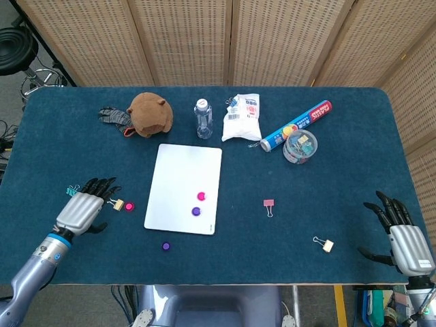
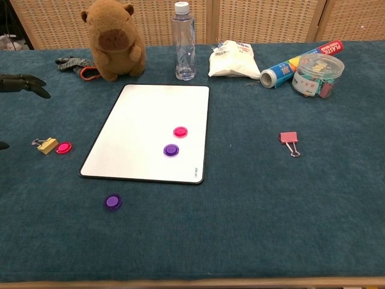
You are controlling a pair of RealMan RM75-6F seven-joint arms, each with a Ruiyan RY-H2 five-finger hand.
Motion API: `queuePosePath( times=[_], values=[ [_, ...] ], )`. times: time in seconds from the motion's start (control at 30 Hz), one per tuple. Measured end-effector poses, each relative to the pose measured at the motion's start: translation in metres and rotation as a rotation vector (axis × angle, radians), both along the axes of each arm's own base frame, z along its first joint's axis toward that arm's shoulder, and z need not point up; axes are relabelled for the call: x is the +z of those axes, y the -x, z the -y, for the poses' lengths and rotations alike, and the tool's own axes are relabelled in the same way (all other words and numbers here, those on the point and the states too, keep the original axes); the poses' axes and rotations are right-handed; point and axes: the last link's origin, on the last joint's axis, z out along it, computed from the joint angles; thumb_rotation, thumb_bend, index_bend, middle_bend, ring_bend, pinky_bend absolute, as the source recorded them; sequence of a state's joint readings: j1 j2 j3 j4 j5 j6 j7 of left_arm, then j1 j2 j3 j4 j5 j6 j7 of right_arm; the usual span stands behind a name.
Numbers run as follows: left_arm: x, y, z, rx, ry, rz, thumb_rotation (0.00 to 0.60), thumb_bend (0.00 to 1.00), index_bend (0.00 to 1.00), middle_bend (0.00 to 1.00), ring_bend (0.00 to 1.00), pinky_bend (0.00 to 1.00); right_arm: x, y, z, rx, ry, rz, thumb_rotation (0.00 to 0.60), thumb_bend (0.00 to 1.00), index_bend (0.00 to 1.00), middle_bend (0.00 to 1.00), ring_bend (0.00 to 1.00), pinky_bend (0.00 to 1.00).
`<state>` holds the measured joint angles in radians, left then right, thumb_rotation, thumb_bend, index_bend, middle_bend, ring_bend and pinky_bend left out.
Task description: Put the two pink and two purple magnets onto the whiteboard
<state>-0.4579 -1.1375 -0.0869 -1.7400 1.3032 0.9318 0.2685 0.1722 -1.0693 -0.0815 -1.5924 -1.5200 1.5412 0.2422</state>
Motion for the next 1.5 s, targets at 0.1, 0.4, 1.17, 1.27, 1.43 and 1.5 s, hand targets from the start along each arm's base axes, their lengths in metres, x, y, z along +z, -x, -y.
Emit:
queuePosePath(
  times=[0.1, 0.4, 1.17, 1.27, 1.43, 1.5],
  values=[
    [-0.008, 0.001, -0.006, -0.02, 0.013, -0.013, 0.6, 0.28, 0.19, 0.0, 0.0, 0.0, 0.002, 0.0, -0.001, 0.002, 0.003, 0.005, 0.6, 0.13, 0.17, 0.0, 0.0, 0.0],
    [-0.034, 0.004, -0.02, -0.005, 0.051, -0.033, 0.6, 0.32, 0.23, 0.0, 0.0, 0.0, 0.002, 0.0, -0.001, -0.007, -0.014, 0.053, 0.6, 0.13, 0.17, 0.0, 0.0, 0.0],
    [-0.066, 0.008, -0.033, 0.045, 0.04, -0.051, 0.6, 0.39, 0.34, 0.0, 0.0, 0.0, 0.006, 0.001, -0.001, -0.02, -0.033, 0.116, 0.6, 0.13, 0.19, 0.0, 0.0, 0.0],
    [-0.07, 0.008, -0.034, 0.042, 0.036, -0.052, 0.6, 0.39, 0.36, 0.0, 0.0, 0.0, 0.007, 0.002, -0.001, -0.022, -0.029, 0.12, 0.6, 0.13, 0.19, 0.0, 0.0, 0.0],
    [-0.074, 0.007, -0.036, 0.03, 0.017, -0.052, 0.6, 0.39, 0.38, 0.0, 0.0, 0.0, 0.007, 0.002, 0.0, -0.026, -0.03, 0.126, 0.6, 0.13, 0.2, 0.0, 0.0, 0.0],
    [-0.074, 0.007, -0.036, 0.027, 0.012, -0.049, 0.6, 0.39, 0.38, 0.0, 0.0, 0.0, 0.006, 0.002, 0.0, -0.027, -0.033, 0.127, 0.6, 0.13, 0.2, 0.0, 0.0, 0.0]
  ],
)
